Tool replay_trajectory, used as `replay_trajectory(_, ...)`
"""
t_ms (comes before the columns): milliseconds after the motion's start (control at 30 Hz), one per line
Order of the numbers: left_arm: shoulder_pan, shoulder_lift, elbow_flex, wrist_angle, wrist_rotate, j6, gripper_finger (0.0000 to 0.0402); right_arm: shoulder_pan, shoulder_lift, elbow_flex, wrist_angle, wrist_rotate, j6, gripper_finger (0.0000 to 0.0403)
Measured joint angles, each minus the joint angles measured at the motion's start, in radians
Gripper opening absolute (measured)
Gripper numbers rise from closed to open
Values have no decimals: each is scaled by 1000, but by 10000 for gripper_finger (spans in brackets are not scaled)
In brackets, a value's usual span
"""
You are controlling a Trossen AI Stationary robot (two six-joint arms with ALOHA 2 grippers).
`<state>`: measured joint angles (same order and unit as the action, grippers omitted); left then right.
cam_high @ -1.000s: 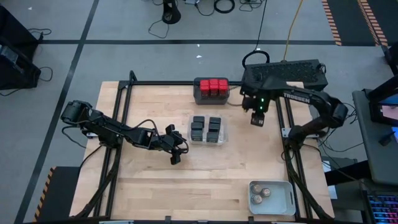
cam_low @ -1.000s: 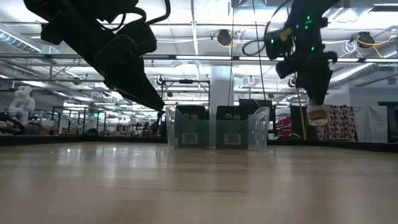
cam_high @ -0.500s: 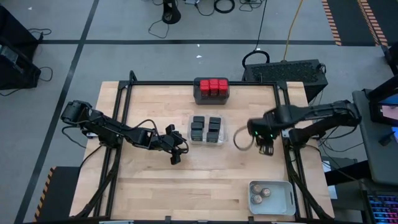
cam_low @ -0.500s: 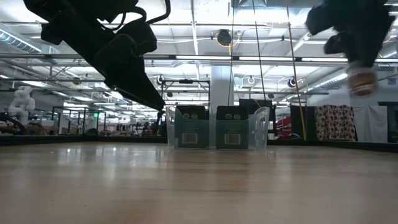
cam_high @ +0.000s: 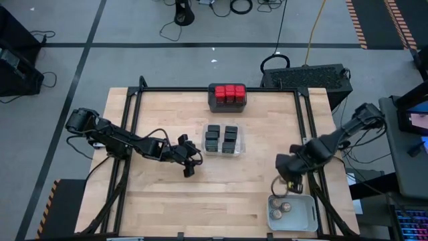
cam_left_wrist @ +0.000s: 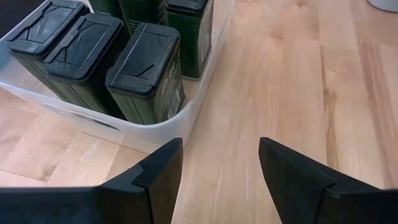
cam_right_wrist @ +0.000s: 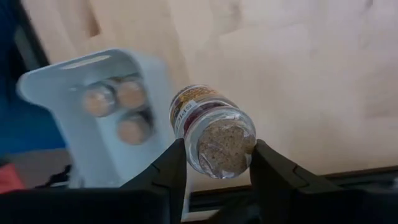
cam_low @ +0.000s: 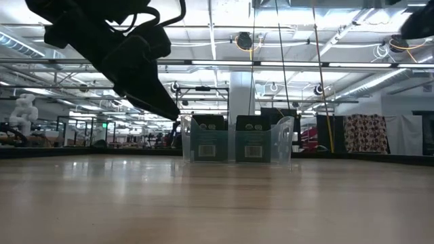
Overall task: Sort spices by type
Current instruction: Put the brown seasoning into the white bin
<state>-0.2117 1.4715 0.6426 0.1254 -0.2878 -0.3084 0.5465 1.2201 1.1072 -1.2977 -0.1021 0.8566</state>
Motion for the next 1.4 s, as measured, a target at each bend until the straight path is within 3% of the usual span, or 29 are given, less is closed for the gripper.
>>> replay_trajectory(233,-1,0,0,0,0,0,217,180,26,0,56,-6,275,123)
replay_trajectory(467,10,0,0,40,-2,30,217,320,93,2,192,-36,445,122)
replay_trajectory(700,9,0,0,90,-2,53,217,411,207,107,117,-13,543,121)
replay_trajectory(967,9,0,0,112,-3,52,217,481,355,149,152,1,555,121)
replay_trajectory(1400,-16,0,0,111,-7,26,217,489,500,196,173,2,509,121)
